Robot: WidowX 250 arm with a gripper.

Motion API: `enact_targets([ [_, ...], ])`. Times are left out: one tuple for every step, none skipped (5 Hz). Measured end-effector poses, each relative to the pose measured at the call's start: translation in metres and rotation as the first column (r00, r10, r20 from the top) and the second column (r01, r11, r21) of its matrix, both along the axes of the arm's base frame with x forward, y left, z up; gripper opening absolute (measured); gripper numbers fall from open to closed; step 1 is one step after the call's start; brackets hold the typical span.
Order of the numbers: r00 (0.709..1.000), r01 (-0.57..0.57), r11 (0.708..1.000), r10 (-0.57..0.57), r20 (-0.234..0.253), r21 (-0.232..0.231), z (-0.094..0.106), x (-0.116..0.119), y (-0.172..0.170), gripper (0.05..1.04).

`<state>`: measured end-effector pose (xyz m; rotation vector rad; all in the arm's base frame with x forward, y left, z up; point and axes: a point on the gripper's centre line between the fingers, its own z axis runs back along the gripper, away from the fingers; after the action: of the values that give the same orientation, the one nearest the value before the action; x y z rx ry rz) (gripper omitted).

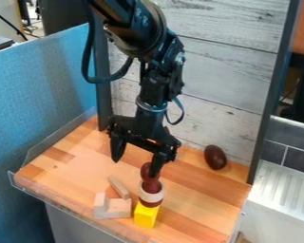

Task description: Take the maroon figure from top of yellow block and put it on the top of the table

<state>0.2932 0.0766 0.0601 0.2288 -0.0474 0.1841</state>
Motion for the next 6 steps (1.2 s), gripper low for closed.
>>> enact_targets([
  [1.000, 0.016, 0.999, -0.017, -0.015, -0.027, 0.005, 0.000, -0.005, 1.001],
  [0.999, 0.037, 0.999, -0.038, -0.026, -0.035, 0.006, 0.000, -0.005, 1.001],
  [0.999, 0.033, 0.999, -0.033, -0.006, -0.024, 0.006, 0.003, -0.007, 1.001],
  [0.999, 0.032, 0.999, -0.033, -0.035, -0.016, -0.006, 0.010, -0.010, 1.001],
  [0.998, 0.029, 0.999, -0.030, -0.047, -0.014, -0.013, 0.017, -0.012, 1.001],
  [0.997, 0.020, 1.000, -0.021, -0.070, -0.015, -0.021, 0.022, -0.012, 1.001],
])
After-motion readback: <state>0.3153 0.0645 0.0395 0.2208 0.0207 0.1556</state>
